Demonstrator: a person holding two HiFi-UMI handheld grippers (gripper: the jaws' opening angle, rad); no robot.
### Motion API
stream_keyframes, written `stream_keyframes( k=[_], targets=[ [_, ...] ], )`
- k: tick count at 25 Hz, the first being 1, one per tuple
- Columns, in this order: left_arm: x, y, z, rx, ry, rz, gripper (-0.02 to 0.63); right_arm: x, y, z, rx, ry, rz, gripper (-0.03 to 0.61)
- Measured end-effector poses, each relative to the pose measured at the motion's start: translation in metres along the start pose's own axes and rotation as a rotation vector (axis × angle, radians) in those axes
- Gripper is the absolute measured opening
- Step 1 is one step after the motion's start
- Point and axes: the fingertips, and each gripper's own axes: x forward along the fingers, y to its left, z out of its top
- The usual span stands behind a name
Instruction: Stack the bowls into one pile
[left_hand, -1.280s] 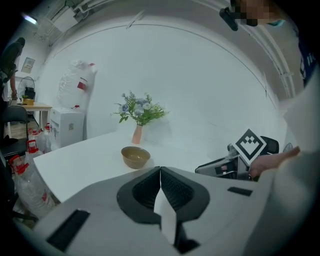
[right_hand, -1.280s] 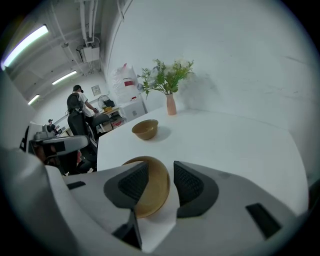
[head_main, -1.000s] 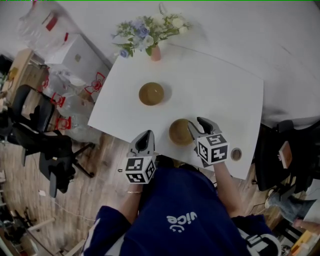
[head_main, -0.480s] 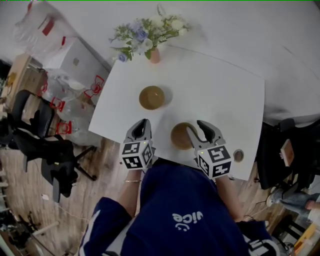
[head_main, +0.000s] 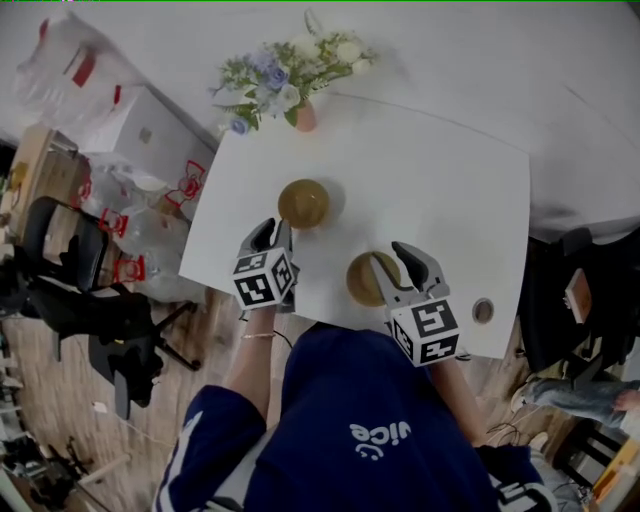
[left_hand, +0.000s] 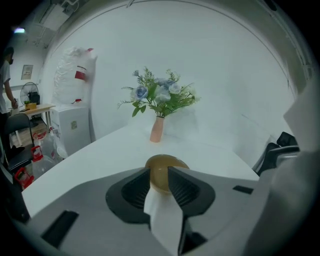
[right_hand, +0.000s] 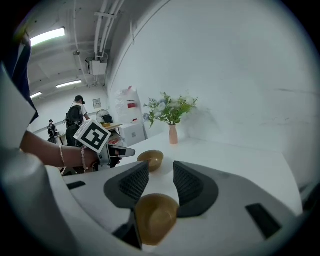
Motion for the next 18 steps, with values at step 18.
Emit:
stream_keyframes(
  k=[18],
  targets=[
    [0.072, 0.028, -0.027, -0.115, 0.223, -0.026, 0.108, -0.001, -0.004, -0.015, 0.044, 0.01, -0.083, 0.167]
  ],
)
